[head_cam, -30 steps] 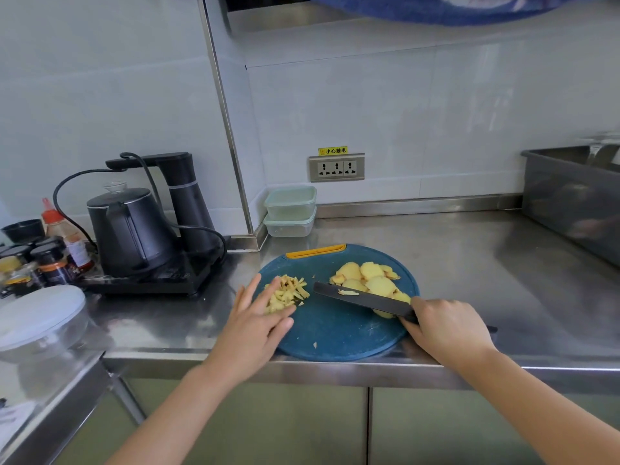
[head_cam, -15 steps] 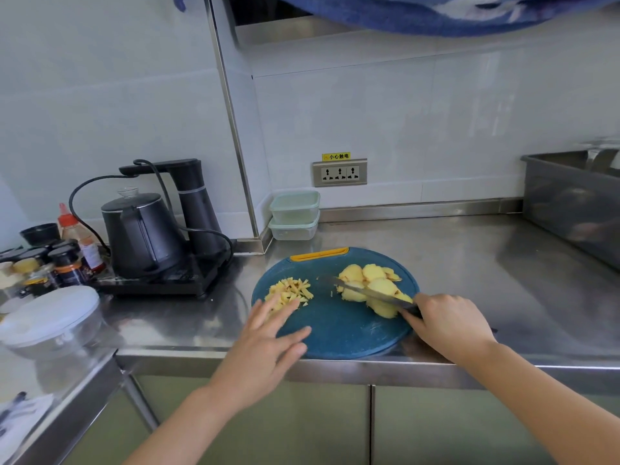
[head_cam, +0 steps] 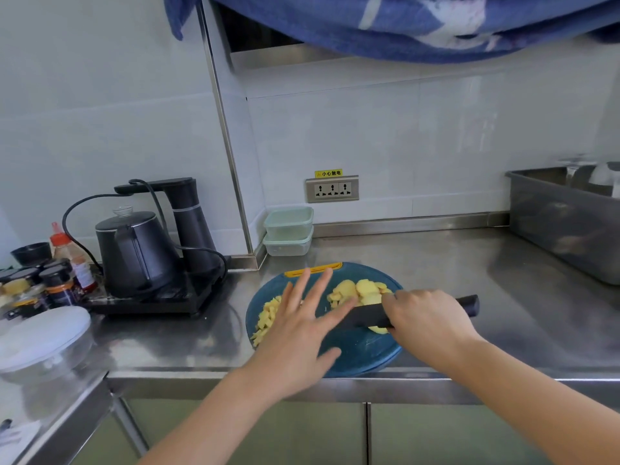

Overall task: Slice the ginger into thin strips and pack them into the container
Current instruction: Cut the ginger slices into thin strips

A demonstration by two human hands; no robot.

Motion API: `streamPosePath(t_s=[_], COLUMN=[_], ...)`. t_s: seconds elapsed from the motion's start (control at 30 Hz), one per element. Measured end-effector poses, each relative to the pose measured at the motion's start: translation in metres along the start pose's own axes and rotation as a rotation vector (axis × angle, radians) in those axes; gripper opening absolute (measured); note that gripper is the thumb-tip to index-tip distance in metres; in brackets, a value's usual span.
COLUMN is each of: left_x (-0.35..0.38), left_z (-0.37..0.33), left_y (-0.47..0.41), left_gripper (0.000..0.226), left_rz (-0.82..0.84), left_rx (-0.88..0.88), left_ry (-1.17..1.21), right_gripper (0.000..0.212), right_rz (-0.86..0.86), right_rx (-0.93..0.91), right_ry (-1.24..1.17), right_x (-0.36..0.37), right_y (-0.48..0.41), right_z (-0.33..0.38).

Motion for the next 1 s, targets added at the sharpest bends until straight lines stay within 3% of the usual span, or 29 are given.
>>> streamPosePath(t_s=[0.07,0.23,0.37,0.47,0.5,0.63,0.73,0.83,1.0], left_x=[0.007,0.022,0.030,0.033,0.035,0.035,0.039,0.038,0.041], left_z=[0.002,0.033,0.065,0.071,0.073,0.077,0.075,0.064,0.016], left_y=[0.000,-0.004,-0.006,-0.006,-0.009,-0.028,-0.040,-0.049,-0.074], left_gripper=[0.067,0.062,0.065,0.081,0.077,0.023,0.039,0.053,0.039], left_rz=[-0.005,-0.022,-0.014,-0.037,-0.061,-0.111,0.001,-0.031,-0.006], left_rx=[0.005,-0.121,-0.205,-0.179,-0.189,-0.240,-0.246,-0.256,-0.196], left_ry=[0.004,0.031,0.033,0.102,0.118,0.226,0.208,0.318,0.445], right_gripper=[0.013,0.011,0.044,0.028,0.022,0.026,0.023,0.020,0.019], right_rz=[-0.098,-0.069,-0.205,-0.211,-0.124,-0.058,-0.052,-0.038,-0.019], right_rx=[0.002,-0.004,0.050,0.170,0.252,0.413,0.481,0.520,0.505], right_ry=[0.022,0.012,-0.037,-0.018,-0.030,-0.179,-0.231,-0.246,-0.289], right_x=[-0.009,0.000,0.007,0.013,0.023,0.056,0.082,0.101,0.116], right_y=[0.000,0.000,0.003,0.007,0.009,0.014,0.014,0.010,-0.007], right_z=[0.000,-0.013,-0.041,-0.060,-0.067,-0.078,-0.083,-0.085,-0.089])
Point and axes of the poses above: each hand's wrist, its own y-axis away from the middle knuckle, its own x-axis out of the palm, z = x × y, the point moved 3 cm from there along -y, towards the middle knuckle, and after that the axes turned 6 degrees about -x, right-handed, at the moved point
